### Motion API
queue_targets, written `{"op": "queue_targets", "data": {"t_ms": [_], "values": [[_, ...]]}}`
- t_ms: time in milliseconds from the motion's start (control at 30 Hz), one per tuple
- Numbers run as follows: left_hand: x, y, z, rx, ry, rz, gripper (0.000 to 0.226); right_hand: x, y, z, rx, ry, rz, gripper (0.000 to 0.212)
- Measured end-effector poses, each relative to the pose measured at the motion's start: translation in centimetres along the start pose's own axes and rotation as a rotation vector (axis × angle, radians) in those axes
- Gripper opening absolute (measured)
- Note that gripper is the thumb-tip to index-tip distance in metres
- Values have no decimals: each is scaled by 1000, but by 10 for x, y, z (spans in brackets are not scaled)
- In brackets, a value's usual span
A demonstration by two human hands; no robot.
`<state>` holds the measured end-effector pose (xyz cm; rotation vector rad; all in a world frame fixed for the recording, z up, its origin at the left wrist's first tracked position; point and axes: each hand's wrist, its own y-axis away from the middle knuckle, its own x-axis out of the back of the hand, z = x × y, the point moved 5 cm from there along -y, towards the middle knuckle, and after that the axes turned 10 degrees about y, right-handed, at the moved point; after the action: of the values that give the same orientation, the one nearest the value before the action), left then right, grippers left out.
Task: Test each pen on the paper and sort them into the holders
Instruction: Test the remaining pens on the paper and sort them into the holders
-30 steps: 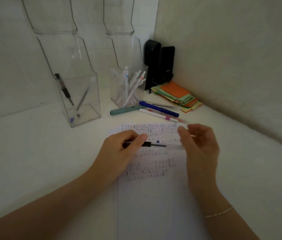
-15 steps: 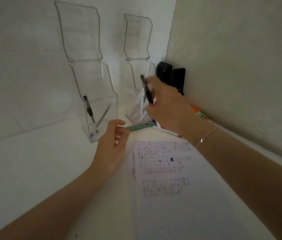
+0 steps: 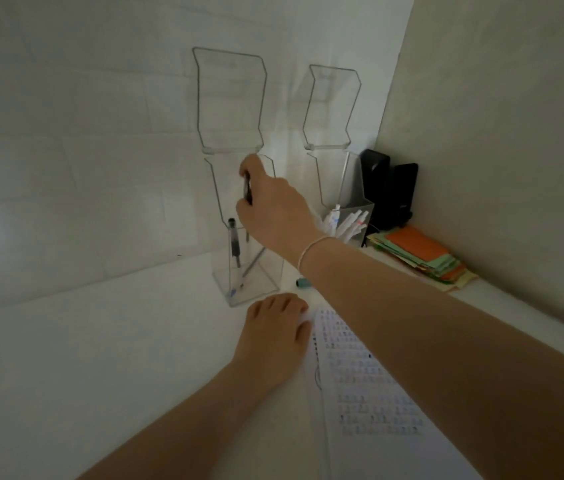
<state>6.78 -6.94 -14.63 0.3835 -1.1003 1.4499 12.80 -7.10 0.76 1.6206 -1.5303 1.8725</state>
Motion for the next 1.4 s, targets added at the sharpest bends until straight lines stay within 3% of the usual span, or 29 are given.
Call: {"op": "queue_targets", "data": {"t_ms": [100,200,267,367,400,433,533,600,700,833,933,1000,1067,1200,1333,1400], "values": [[-1,-1,-1,-4,-2,-1,26,-10,9,3,0,-46,-84,17],[0,0,-1,-2,18,-5,25,-5,8,5,62,-95,-187,20],[1,0,0,3,16,-21,26,26,0,19,-15,-219,35,19],[2,0,1,10,29,-25,27,77,14,68,-308,-386,613,9],[2,1,1,10,31,-21,27,79,26,83,-388,-345,646,10],[2,1,1,12,29,-18,27,70,37,95,-428,-261,543,12],[0,0,0,18,18,-16,29,-1,76,115,-300,208,-143,9],[-1,-1,0,20,11,-19,39,-41,97,117,-120,435,-356,23],[-1,0,1,11,-6,-15,63,-62,101,115,-1,567,-326,28],[-1,2,0,33,11,-30,61,-58,90,111,161,460,-316,27],[4,1,1,83,139,31,45,-18,83,99,229,235,-46,23],[14,0,3,109,272,162,52,11,83,92,233,232,95,26],[20,0,7,82,308,252,62,22,85,84,274,311,-14,29],[19,3,20,-38,292,262,72,10,101,66,326,342,-347,35],[13,3,21,-25,363,163,65,12,109,57,347,373,-290,29],[11,4,20,-37,305,148,53,19,110,65,286,414,-249,39]]}}
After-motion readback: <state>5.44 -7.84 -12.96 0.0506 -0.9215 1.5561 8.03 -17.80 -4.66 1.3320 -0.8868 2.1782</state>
